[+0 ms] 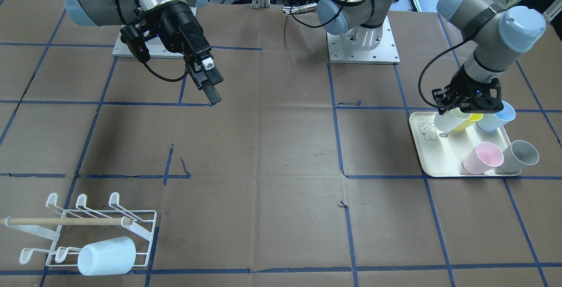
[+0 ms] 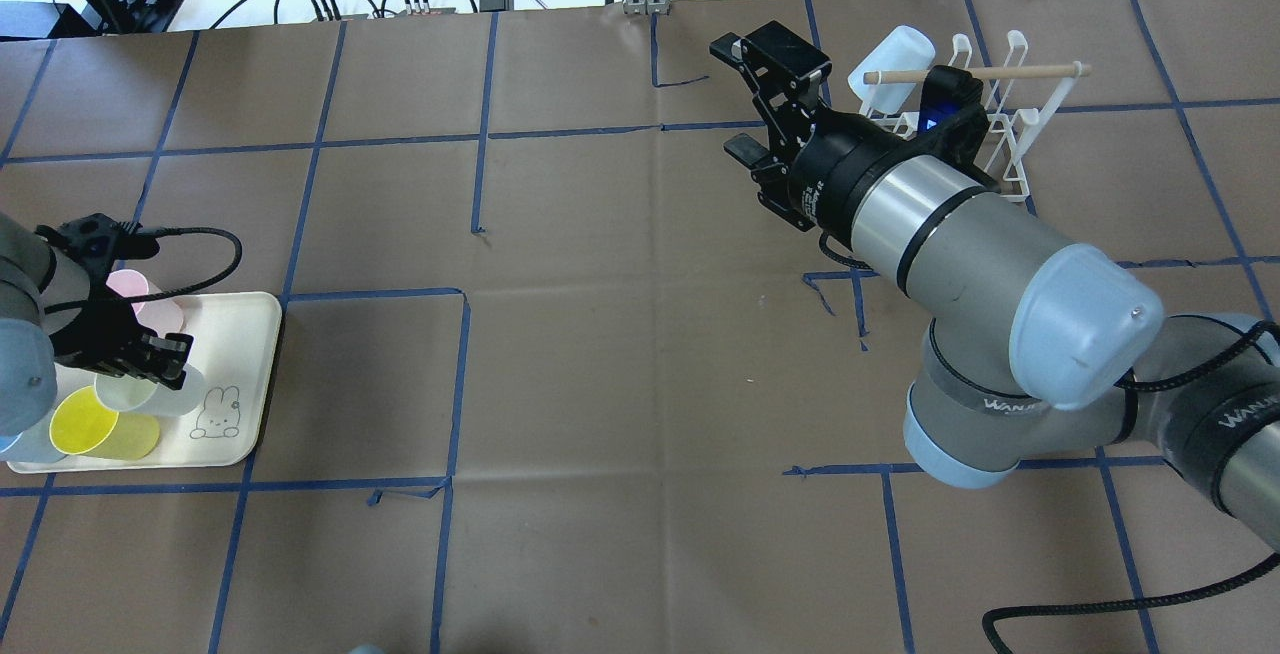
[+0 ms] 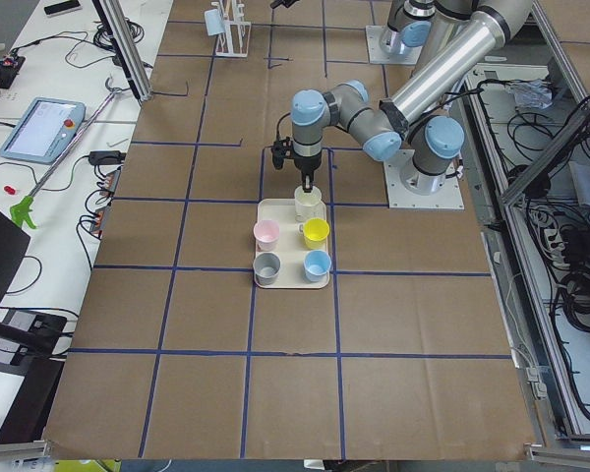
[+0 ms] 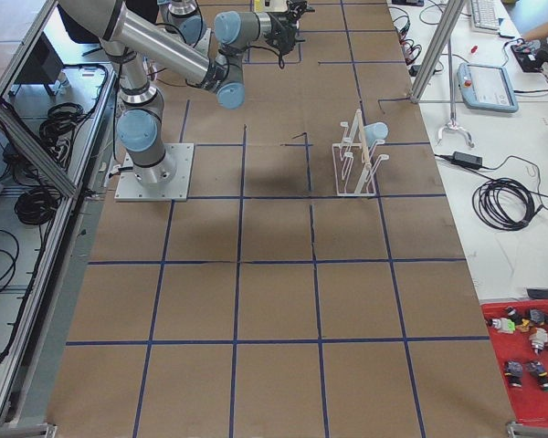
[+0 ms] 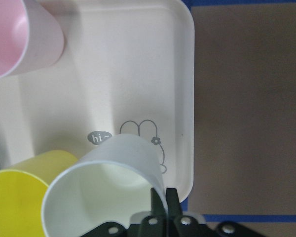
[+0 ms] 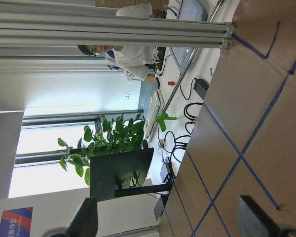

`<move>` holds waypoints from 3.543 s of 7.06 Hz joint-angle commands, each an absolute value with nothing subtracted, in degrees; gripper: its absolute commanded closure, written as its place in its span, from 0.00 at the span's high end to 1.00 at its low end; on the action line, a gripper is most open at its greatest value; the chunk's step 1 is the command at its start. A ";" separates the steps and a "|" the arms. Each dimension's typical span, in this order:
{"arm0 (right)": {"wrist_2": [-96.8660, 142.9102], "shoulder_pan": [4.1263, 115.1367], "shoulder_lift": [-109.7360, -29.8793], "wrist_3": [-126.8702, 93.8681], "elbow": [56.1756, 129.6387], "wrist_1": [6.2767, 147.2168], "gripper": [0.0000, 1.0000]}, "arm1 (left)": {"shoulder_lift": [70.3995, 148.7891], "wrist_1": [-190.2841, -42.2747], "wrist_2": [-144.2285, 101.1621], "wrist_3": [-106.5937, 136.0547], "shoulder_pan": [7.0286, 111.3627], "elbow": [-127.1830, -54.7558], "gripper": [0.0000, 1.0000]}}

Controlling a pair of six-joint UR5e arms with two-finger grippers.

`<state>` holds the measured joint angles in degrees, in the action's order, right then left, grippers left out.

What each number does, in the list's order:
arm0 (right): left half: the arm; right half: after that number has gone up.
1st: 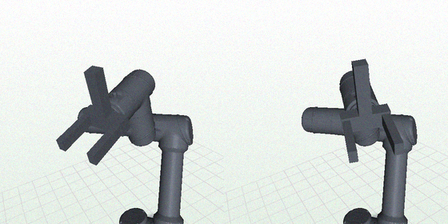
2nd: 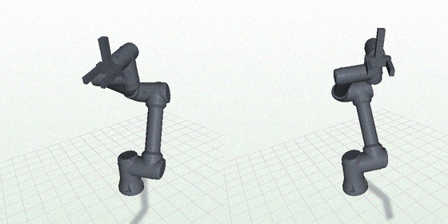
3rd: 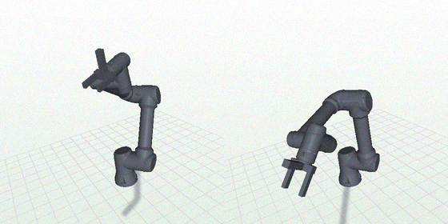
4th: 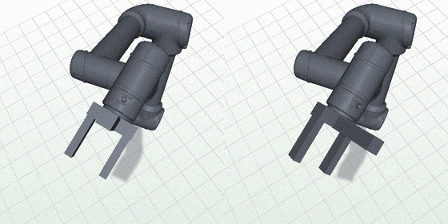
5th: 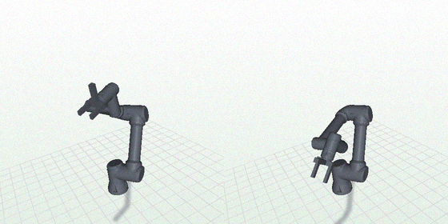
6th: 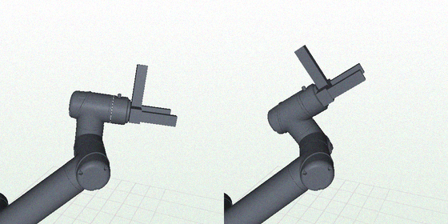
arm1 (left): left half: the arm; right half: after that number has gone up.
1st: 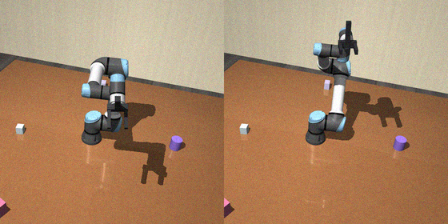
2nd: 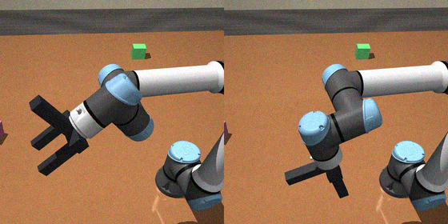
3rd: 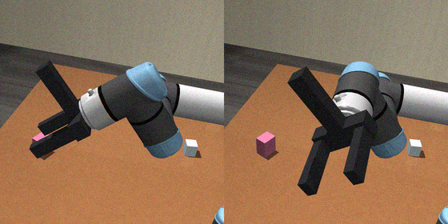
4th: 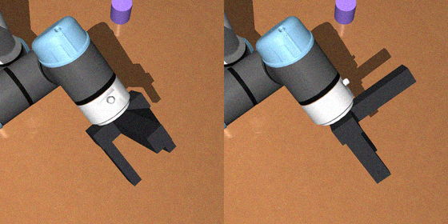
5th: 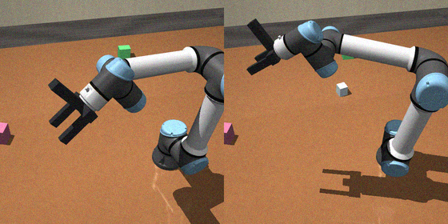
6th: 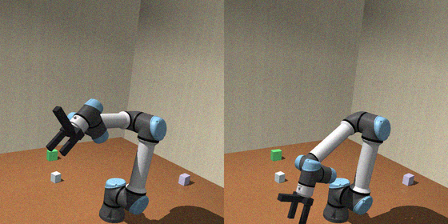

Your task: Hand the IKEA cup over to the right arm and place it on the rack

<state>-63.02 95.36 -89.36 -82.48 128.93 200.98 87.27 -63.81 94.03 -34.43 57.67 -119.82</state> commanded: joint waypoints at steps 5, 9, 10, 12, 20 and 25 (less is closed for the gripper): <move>-63.02 95.36 -89.47 -82.44 128.94 201.01 1.00 | 95.37 -88.42 76.56 -32.44 81.19 -81.66 0.00; -62.84 95.36 -90.17 -82.44 132.78 200.92 1.00 | 93.87 -64.71 48.66 -32.96 83.49 -90.66 0.00; -63.19 95.36 -90.18 -83.14 132.89 200.83 1.00 | 94.30 -54.25 45.38 -32.70 83.50 -95.58 0.00; -63.81 95.36 -90.18 -83.93 131.84 200.92 1.00 | 94.31 -38.04 38.34 -32.52 83.50 -105.07 0.00; -63.81 98.07 -87.98 -97.47 129.29 194.61 1.00 | 92.37 -3.16 31.91 -30.76 87.01 -129.02 0.05; -65.64 102.29 -87.89 -97.30 125.87 186.43 0.99 | 92.37 -3.08 31.90 -29.80 87.01 -129.02 0.06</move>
